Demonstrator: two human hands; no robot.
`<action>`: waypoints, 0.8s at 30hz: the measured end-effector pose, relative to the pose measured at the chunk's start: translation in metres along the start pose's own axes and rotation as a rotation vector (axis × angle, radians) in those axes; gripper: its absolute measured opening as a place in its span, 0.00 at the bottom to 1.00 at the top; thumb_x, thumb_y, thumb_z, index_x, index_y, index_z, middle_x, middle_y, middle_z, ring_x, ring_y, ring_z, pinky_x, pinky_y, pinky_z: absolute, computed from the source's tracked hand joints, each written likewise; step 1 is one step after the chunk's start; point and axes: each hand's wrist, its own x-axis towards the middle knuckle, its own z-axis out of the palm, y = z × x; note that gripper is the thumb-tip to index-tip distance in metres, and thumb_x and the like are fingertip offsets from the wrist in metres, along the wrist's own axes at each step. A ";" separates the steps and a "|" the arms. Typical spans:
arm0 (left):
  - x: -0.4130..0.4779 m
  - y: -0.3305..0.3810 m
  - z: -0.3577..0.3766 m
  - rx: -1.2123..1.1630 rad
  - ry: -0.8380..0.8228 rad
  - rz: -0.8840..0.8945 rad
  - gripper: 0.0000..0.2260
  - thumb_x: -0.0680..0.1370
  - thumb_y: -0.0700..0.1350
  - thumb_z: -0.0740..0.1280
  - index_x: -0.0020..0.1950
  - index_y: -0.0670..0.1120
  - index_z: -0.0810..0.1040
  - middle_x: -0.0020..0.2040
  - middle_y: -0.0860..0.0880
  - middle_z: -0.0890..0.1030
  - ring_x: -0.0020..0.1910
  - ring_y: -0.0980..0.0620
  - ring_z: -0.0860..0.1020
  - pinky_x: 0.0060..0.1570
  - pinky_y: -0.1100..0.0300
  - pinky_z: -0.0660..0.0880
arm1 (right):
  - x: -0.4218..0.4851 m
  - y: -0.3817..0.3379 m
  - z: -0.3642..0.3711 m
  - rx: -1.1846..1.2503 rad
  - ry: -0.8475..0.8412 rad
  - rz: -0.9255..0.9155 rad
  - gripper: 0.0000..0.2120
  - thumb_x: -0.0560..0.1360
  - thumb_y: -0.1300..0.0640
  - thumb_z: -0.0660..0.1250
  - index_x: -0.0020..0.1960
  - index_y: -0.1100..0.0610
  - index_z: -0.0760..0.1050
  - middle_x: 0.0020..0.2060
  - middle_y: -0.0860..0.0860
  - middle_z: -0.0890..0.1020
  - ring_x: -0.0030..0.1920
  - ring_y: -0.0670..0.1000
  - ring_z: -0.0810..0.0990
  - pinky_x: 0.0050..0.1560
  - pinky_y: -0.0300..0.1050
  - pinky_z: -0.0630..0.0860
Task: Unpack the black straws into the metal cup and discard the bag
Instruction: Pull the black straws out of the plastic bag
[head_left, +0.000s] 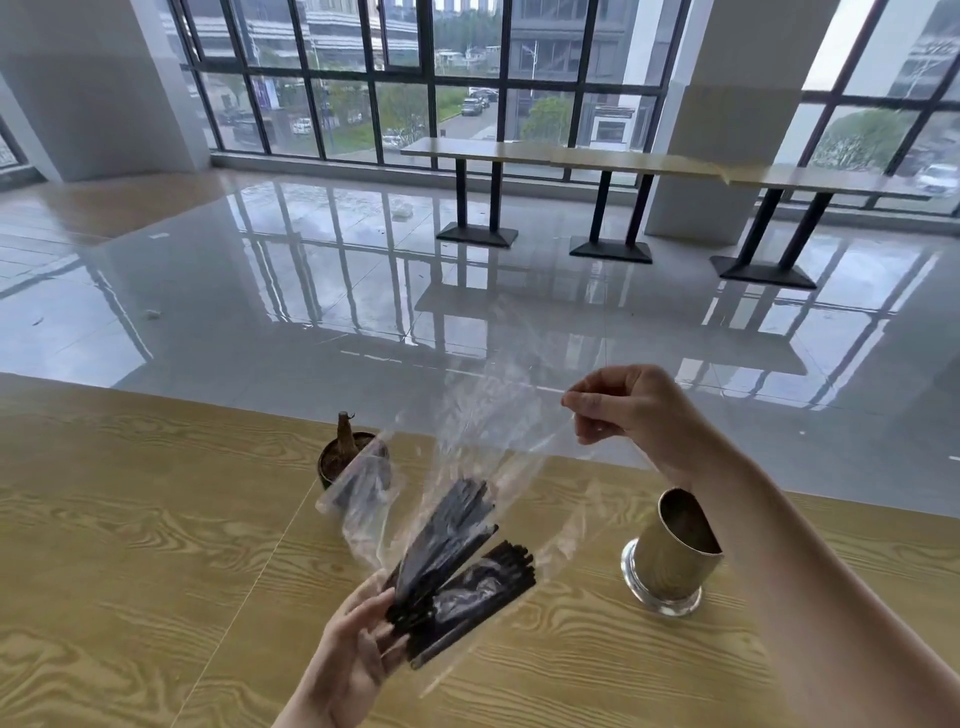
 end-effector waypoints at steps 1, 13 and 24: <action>0.001 -0.002 0.001 -0.002 0.084 0.006 0.26 0.74 0.39 0.69 0.72 0.49 0.72 0.61 0.41 0.82 0.53 0.40 0.82 0.52 0.46 0.78 | 0.001 -0.007 0.003 -0.040 -0.011 -0.021 0.05 0.75 0.67 0.71 0.48 0.70 0.81 0.33 0.59 0.83 0.32 0.51 0.83 0.39 0.42 0.84; -0.042 0.066 0.156 1.055 0.062 1.180 0.25 0.73 0.50 0.71 0.70 0.56 0.73 0.66 0.66 0.72 0.68 0.58 0.71 0.65 0.61 0.70 | 0.011 -0.027 0.024 -0.525 -0.113 -0.083 0.03 0.75 0.60 0.74 0.42 0.56 0.84 0.31 0.53 0.86 0.34 0.55 0.86 0.45 0.53 0.85; -0.029 0.102 0.202 1.736 -0.090 1.661 0.25 0.79 0.66 0.59 0.66 0.50 0.76 0.53 0.52 0.82 0.50 0.51 0.79 0.50 0.52 0.70 | -0.011 -0.032 -0.006 -0.553 -0.062 -0.129 0.03 0.77 0.61 0.71 0.46 0.58 0.84 0.31 0.51 0.84 0.34 0.54 0.85 0.40 0.43 0.83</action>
